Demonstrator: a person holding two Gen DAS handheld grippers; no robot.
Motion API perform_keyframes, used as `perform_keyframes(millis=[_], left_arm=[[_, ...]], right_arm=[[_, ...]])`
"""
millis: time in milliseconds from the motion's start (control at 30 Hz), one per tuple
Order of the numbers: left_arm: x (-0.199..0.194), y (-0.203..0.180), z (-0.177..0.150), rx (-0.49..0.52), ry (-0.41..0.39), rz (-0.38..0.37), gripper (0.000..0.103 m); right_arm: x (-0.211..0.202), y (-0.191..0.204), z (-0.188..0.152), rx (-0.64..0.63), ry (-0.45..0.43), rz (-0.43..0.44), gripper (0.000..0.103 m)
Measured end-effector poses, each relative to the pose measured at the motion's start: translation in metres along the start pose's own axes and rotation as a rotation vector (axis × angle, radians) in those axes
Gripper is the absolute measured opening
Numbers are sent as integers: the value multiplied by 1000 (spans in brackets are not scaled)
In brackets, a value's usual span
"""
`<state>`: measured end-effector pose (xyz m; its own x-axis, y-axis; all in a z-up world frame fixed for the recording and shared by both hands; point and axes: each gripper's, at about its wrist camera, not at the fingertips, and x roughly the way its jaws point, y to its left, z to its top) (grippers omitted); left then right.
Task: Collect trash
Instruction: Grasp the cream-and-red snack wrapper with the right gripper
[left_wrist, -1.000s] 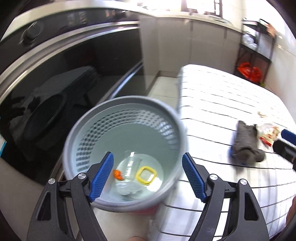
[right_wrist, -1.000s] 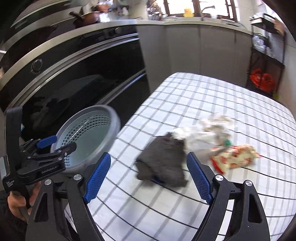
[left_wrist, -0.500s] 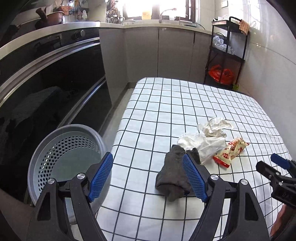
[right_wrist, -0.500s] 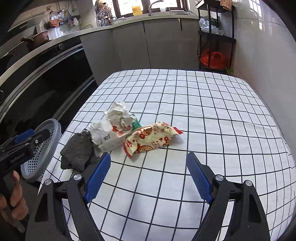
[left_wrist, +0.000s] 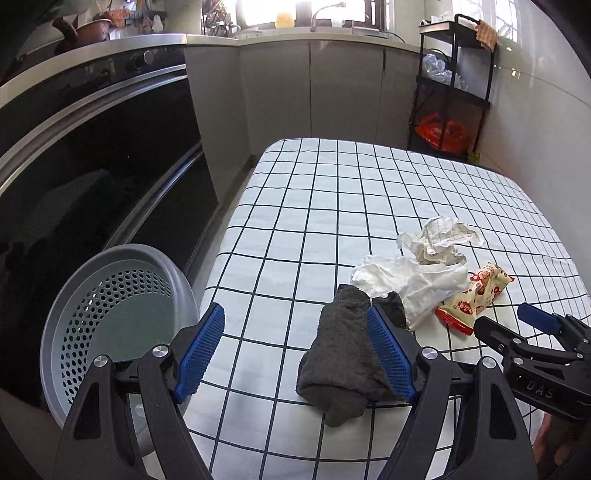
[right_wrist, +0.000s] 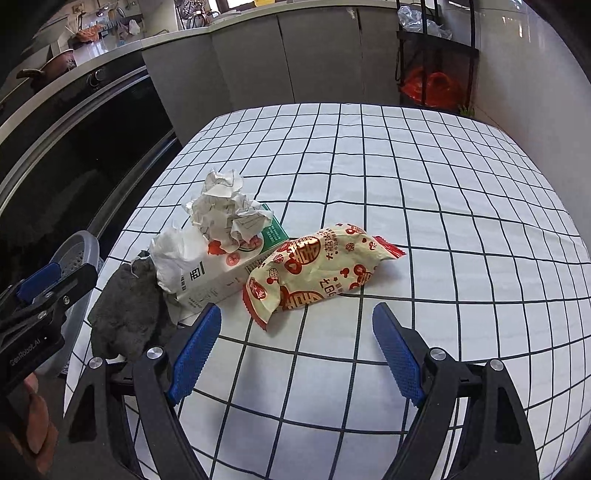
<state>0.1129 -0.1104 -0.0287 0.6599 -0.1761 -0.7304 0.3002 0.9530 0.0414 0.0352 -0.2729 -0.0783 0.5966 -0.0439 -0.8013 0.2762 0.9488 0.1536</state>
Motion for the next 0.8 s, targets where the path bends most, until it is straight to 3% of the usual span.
perform_keyframes(millis=[367, 800], left_arm=[[10, 4, -4, -3, 36, -11, 77], [11, 1, -9, 4, 45, -12, 77]], right_arm=[[28, -5, 4, 23, 52, -68, 80], [22, -61, -5, 107, 57, -147, 80]])
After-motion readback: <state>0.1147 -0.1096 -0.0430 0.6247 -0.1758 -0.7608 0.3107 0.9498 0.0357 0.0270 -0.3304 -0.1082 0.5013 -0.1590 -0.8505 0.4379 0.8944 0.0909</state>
